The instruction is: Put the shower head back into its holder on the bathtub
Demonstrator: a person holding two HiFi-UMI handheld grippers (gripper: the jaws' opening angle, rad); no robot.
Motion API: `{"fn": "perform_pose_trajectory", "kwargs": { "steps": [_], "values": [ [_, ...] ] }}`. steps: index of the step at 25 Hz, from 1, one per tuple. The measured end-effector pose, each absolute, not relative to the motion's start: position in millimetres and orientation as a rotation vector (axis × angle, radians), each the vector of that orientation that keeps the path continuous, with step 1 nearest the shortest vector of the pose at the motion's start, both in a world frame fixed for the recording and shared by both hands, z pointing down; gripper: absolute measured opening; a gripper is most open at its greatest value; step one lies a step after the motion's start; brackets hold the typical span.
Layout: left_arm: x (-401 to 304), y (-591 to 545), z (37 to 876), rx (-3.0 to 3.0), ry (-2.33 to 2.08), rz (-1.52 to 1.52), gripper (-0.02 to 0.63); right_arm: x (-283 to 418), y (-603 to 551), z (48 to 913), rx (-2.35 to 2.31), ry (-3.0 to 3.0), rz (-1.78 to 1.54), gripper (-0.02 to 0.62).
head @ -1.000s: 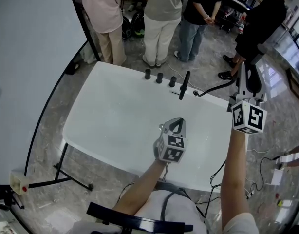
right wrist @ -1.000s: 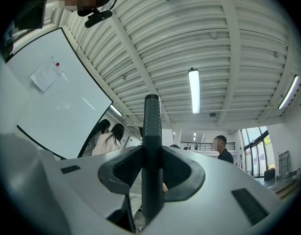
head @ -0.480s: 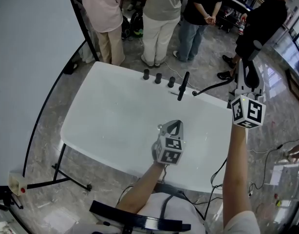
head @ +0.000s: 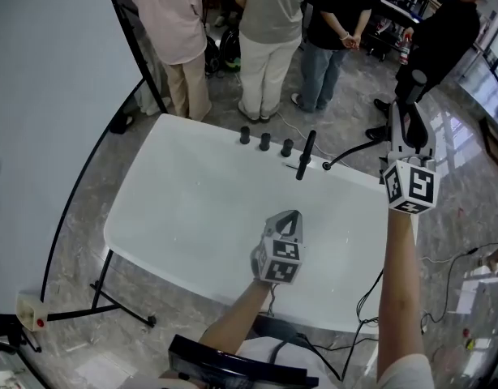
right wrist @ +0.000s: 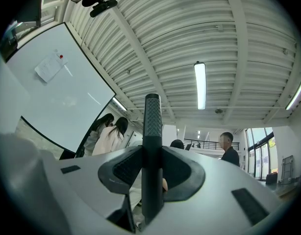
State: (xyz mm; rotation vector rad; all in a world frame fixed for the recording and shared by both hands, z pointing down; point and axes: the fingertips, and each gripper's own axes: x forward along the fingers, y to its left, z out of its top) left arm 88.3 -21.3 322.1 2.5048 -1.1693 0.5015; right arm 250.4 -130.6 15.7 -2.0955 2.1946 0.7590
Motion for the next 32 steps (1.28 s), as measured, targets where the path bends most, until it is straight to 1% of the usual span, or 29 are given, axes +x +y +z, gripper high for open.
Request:
{"fn": "perform_pose_trajectory", "kwargs": {
  "steps": [14,32],
  "values": [
    [105,-26,331,2.531,-1.126,0.475,0.002,268,-153,49,-2.105,2.236,0.666,0.129],
    [115,-38,335,2.589,-1.108,0.509,0.002,273,-176,109,-2.142,2.314,0.520,0.126]
  ]
}}
